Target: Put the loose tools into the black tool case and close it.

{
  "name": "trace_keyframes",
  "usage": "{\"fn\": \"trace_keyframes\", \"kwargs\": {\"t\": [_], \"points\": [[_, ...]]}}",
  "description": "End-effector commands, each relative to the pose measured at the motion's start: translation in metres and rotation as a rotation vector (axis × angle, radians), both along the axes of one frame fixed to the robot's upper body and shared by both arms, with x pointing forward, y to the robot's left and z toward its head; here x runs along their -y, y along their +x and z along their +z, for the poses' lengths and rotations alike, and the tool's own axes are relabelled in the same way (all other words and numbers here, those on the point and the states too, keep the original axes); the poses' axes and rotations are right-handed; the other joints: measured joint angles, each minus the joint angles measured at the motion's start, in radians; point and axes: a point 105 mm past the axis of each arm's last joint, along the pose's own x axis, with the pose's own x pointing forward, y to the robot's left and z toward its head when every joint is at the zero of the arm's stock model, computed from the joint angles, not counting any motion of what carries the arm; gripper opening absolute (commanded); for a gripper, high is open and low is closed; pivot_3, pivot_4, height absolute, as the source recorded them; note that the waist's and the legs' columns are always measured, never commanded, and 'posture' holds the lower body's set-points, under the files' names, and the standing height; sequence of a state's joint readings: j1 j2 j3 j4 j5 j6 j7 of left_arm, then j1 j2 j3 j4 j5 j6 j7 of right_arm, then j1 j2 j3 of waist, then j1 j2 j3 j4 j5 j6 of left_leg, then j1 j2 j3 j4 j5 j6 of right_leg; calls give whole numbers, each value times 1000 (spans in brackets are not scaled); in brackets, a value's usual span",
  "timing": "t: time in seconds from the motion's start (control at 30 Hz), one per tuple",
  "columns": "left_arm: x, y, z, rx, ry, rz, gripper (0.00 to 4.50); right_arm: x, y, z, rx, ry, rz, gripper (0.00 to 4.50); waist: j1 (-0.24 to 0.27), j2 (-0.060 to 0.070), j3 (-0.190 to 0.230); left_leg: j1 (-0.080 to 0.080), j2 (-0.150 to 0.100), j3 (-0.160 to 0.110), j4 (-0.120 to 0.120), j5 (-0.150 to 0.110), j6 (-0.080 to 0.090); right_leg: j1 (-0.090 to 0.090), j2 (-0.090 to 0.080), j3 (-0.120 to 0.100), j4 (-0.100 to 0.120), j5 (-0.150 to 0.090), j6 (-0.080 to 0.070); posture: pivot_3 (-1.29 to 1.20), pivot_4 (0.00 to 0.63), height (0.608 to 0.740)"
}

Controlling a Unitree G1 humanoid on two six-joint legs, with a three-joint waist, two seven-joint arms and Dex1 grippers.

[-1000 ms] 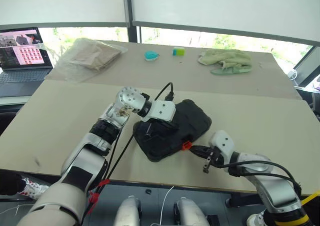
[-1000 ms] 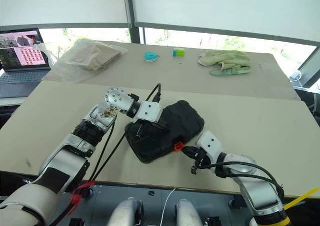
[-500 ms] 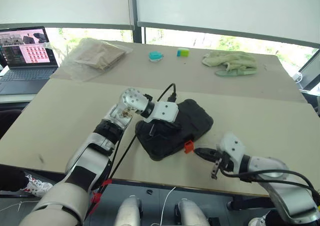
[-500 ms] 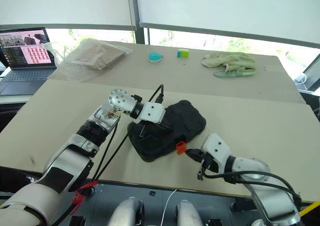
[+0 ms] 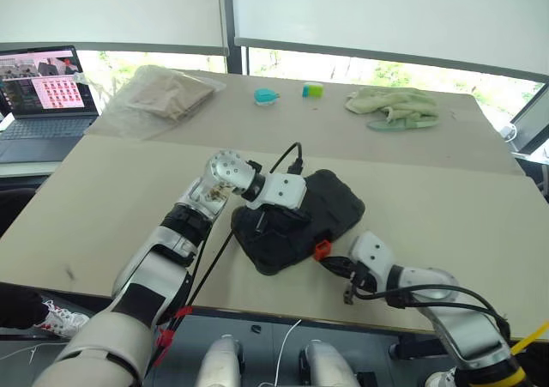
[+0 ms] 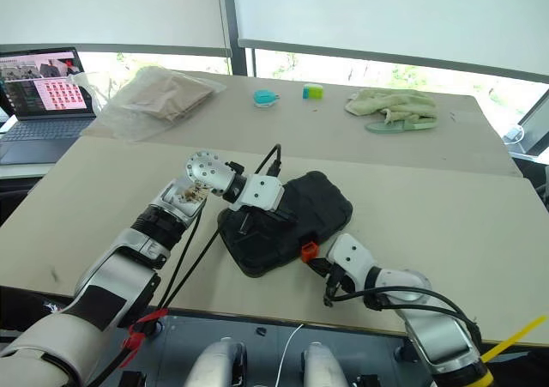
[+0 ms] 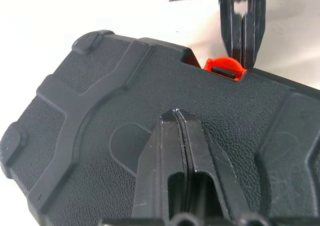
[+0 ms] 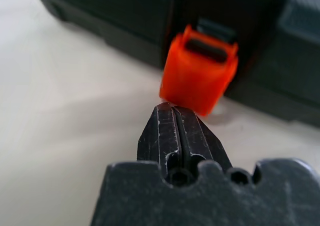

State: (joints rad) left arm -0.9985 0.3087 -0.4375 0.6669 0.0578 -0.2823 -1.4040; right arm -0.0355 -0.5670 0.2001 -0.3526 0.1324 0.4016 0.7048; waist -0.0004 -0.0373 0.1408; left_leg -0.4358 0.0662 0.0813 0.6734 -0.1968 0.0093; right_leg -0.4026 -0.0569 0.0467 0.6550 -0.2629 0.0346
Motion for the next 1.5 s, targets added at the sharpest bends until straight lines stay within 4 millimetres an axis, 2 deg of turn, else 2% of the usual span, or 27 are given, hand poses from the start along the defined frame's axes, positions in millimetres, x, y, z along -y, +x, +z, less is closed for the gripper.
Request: {"fn": "trace_keyframes", "kwargs": {"t": [0.03,0.13,0.27,0.37,0.6,0.8,1.07,1.2,1.3,1.4,1.43,1.47,1.5], "points": [[-3,-6,-24,-42,104,-14,69,-9,17,19,151,52,-41,0,-7,-1,0,0,0,0,0,0,0,0,0,0,0,0,0,0,150,740],[-2,-7,-25,-45,104,-18,69,-10,21,36,222,131,-68,0,-18,-1,0,1,1,0,0,0,0,0,2,1,1,0,-1,0,150,740],[1,-8,-25,-45,102,-23,69,-9,14,59,303,190,-55,0,-18,0,0,1,1,0,0,0,0,-2,2,2,2,1,-1,0,150,740],[2,-8,-26,-45,103,-23,69,-9,11,68,320,203,-50,0,-17,0,0,1,1,1,0,0,0,-2,2,3,2,1,-1,0,150,740],[0,-6,-27,-42,108,-15,69,-11,11,66,277,170,-35,0,-16,0,1,0,1,1,0,0,0,-2,2,3,2,1,-1,0,150,740],[-5,-1,-29,-34,114,13,69,-13,12,77,267,161,5,0,-17,0,1,1,1,1,0,0,0,-2,2,3,2,1,-1,0,150,740],[-14,6,-33,-29,116,66,69,-16,12,78,222,163,47,0,-18,0,1,2,1,1,0,0,0,-1,2,3,2,1,-1,0,150,740],[-18,9,-32,-30,98,102,69,-13,11,72,209,100,69,0,-12,0,1,2,1,1,0,0,0,-1,2,3,1,0,-1,0,150,740],[-34,16,-20,-76,58,177,69,-1,-3,72,149,51,118,0,-10,0,1,1,0,1,0,0,0,-1,1,3,1,0,-1,0,150,740],[-64,17,0,-157,5,253,734,21,-21,84,81,26,170,0,-17,1,1,1,0,1,0,0,0,-2,1,3,1,0,-1,0,150,740],[-78,15,8,-186,-11,278,971,31,-26,91,54,19,183,578,-24,1,1,1,0,2,-1,0,0,-2,1,4,2,0,-1,0,150,740],[-90,13,15,-211,-21,303,1500,40,-31,97,29,15,191,886,-29,1,1,2,1,2,-3,0,0,-3,1,5,2,0,-1,0,150,740],[-105,8,23,-247,-35,329,1790,50,-36,105,3,15,199,1145,-33,1,1,3,1,2,-4,0,0,-2,2,6,1,0,-2,0,150,740]]}}
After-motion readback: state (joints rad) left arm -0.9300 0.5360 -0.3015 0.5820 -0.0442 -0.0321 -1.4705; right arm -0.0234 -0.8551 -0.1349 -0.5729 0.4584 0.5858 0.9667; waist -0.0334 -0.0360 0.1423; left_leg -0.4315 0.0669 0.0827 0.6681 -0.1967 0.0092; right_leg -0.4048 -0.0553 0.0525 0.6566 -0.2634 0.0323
